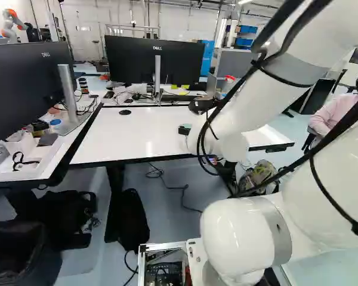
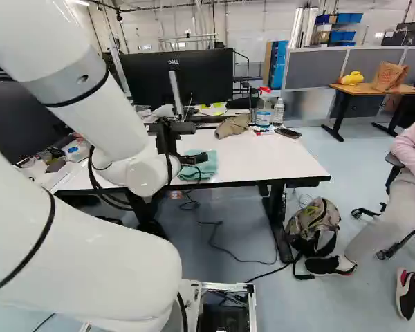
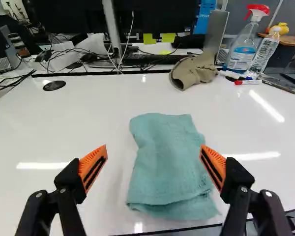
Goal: Clean the table with the green towel
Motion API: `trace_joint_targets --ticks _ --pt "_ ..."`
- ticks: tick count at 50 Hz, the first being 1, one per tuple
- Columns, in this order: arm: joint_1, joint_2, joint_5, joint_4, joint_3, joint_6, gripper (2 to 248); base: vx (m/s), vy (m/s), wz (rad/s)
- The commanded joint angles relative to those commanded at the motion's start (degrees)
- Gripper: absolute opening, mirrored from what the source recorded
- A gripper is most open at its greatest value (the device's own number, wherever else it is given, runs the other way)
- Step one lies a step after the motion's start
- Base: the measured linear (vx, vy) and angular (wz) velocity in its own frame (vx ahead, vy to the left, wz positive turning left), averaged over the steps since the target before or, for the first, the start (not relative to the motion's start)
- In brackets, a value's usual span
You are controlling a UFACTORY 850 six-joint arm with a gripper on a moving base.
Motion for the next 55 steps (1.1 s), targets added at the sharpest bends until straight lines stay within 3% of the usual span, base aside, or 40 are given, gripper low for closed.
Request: trace_joint_targets --ticks 27,55 --pt "-0.3 0.3 6.2 0.0 3.4 0.0 247 0.0 0.0 0.0" --pt "-0.4 0.4 7.8 0.0 4.3 0.0 247 0.0 0.0 0.0"
